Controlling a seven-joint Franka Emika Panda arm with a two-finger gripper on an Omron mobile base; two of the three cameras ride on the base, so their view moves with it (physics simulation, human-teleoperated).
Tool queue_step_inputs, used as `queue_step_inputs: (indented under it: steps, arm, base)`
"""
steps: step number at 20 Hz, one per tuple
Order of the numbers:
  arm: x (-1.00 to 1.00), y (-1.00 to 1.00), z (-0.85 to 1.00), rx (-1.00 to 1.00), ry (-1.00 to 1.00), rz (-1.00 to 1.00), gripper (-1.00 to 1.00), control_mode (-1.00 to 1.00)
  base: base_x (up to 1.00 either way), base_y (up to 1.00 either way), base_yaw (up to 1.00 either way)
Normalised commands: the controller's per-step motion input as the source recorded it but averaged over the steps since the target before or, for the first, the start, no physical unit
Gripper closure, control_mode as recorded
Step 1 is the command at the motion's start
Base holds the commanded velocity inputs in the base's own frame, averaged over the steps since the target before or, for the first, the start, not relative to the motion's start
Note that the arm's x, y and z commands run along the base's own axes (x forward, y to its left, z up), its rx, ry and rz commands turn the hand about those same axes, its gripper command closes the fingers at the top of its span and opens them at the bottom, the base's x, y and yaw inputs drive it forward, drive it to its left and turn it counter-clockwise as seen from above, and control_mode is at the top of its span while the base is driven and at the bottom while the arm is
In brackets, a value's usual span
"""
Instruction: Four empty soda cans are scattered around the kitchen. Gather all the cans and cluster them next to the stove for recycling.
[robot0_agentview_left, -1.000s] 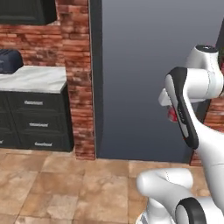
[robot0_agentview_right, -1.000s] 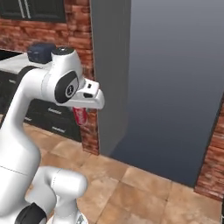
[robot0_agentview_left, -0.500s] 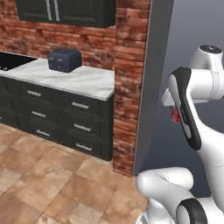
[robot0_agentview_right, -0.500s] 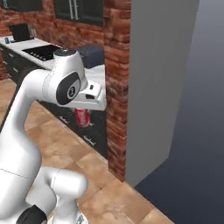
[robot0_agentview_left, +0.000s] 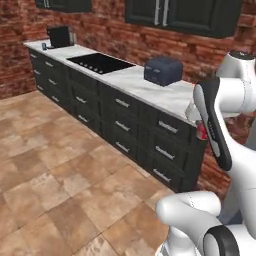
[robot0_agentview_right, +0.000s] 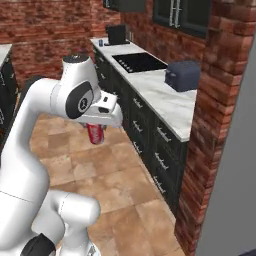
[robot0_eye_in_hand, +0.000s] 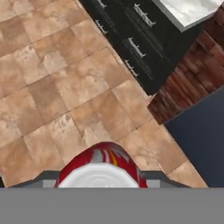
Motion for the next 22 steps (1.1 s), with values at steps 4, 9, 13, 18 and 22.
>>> queue_step_inputs:
  steps: [4,9,13,18,22]
  arm:
    - [0.00,0.00,0.00,0.00,0.00,0.00,1.00,1.00]
    - [0.00,0.00,0.00,0.00,0.00,0.00,1.00,1.00]
    - [0.00,0.00,0.00,0.00,0.00,0.00,1.00,1.00]
    - [0.00,0.00,0.00,0.00,0.00,0.00,1.00,1.00]
    - [0.00,0.00,0.00,0.00,0.00,0.00,1.00,1.00]
  base:
    - [0.67,0.37,0.67]
    - [0.96,0.05,0.58]
    - [1.00,-0.51,0.35]
    - [1.00,-0.55,0.26]
    - [1.00,-0.20,0.21]
